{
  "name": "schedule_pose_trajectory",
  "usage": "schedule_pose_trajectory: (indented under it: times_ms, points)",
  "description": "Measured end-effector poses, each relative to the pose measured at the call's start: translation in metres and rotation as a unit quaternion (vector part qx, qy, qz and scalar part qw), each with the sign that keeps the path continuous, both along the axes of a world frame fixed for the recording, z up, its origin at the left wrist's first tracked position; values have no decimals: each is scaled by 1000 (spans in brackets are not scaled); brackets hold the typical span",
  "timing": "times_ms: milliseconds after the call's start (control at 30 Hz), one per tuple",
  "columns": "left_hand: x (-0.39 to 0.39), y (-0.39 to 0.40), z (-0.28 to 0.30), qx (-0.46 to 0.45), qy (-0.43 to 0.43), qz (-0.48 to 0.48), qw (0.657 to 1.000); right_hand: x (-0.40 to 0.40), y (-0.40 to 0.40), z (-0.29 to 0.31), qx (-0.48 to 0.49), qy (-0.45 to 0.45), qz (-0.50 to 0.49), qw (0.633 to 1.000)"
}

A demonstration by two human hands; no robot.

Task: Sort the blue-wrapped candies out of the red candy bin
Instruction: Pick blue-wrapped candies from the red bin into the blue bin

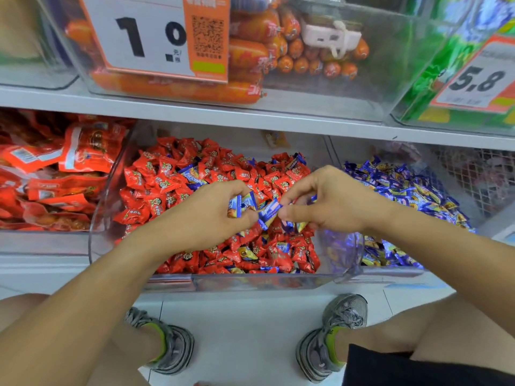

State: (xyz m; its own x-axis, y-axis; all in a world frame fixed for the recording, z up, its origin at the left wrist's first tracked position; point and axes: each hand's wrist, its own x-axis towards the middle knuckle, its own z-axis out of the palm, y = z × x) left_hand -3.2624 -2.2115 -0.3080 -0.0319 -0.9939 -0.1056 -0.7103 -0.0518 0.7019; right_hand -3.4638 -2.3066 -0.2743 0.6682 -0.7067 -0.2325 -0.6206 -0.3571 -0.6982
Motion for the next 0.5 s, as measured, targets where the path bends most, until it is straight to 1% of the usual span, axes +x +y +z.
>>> schedule_pose_trajectory:
  times_ms: [167, 267, 333, 400, 467, 500]
  points:
    - [-4, 1, 5, 14, 115, -15, 993, -5, 7, 8, 100, -81, -55, 990]
    - [-12, 1, 1, 45, 228, -11, 972, -3, 12, 4, 156, -130, -76, 976]
    - [-19, 1, -3, 55, 316, 5, 947, -3, 13, 0, 169, -164, -88, 968]
    - [-25, 0, -3, 43, 379, 32, 924, -7, 15, -3, 178, -204, -102, 957]
    - [-29, 0, -3, 27, 399, 47, 915, -12, 18, -5, 168, -225, -108, 954]
    - [-32, 0, -3, 21, 397, 49, 916, -15, 20, -7, 143, -227, -106, 958]
